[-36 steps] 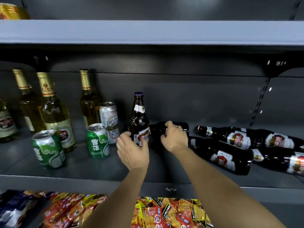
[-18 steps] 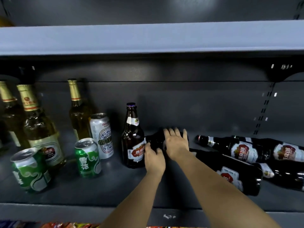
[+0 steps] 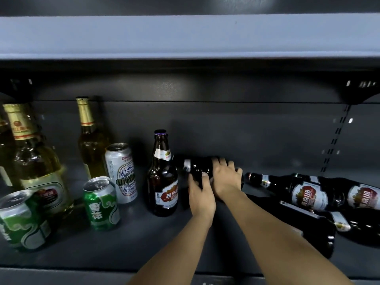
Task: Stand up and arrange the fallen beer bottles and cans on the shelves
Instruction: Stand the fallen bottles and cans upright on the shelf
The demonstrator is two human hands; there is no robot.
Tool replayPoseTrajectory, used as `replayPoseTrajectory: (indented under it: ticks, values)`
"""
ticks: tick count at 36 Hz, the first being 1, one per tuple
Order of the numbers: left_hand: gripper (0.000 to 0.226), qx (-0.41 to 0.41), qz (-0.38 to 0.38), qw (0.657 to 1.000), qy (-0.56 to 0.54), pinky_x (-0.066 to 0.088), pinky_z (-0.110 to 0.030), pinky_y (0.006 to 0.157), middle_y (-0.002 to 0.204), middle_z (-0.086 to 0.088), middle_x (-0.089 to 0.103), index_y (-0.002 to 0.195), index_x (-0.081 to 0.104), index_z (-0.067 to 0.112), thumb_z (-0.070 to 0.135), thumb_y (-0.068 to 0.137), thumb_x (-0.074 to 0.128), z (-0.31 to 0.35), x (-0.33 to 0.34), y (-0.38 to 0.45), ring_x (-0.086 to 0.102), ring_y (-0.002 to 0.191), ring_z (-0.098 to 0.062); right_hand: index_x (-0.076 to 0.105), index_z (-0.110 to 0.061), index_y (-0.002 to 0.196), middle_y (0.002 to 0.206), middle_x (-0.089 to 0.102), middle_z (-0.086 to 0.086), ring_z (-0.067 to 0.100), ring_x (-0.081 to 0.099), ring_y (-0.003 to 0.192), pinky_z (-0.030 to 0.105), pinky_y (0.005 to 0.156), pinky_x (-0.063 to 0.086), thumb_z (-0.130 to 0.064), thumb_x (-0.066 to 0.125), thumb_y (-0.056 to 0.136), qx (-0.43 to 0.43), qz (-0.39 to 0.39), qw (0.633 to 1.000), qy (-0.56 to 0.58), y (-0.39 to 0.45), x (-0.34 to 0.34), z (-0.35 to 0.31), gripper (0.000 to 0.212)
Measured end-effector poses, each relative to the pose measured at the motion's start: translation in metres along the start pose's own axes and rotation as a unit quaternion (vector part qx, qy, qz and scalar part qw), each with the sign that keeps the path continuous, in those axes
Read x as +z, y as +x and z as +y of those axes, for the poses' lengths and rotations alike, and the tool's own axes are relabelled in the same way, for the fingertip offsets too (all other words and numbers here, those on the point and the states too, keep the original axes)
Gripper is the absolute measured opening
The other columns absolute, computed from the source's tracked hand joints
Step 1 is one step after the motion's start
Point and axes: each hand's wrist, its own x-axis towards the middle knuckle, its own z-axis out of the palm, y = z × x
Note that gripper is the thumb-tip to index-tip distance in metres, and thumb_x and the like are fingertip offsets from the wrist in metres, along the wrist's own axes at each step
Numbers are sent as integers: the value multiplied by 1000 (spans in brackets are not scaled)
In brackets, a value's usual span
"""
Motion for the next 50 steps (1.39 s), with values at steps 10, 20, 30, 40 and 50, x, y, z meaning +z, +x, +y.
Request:
replayPoseTrajectory:
  ticks: [10,20,30,40,50]
  values:
    - [72,-5,-84,996,-25,39,-40,110,137,2,56,142,46,30,74,85,37,4,14,-6,52,125,-17,48,-13,120,119,59,7,27,58,109,35,87,50,-33,77,76,148,15,920,362,10,-4,23,57]
    - [55,-7,-57,998,-1,39,-40,109,132,-2,60,136,55,24,58,97,36,4,8,0,54,122,-19,47,-9,123,121,57,10,25,57,112,39,96,48,-26,79,76,140,-23,902,408,15,2,26,60]
    - [54,15,-37,994,102,34,-42,108,139,-12,45,139,46,17,51,100,34,3,5,-22,43,128,-29,38,-18,139,139,50,3,27,43,132,44,107,29,-70,59,77,56,-152,986,-45,-24,-40,47,83]
    - [49,23,-74,991,109,37,-34,95,141,-13,44,138,42,12,45,103,32,10,3,-69,46,124,-31,45,-17,137,134,53,5,27,48,125,40,104,35,-31,64,87,51,-190,960,-200,-83,-53,67,55]
    - [71,8,-174,982,79,42,-35,104,134,-3,49,146,32,18,-10,82,46,16,-4,-96,48,121,-20,41,-17,128,126,53,4,27,52,118,37,83,43,-40,70,82,32,-34,999,13,-91,-83,64,59]
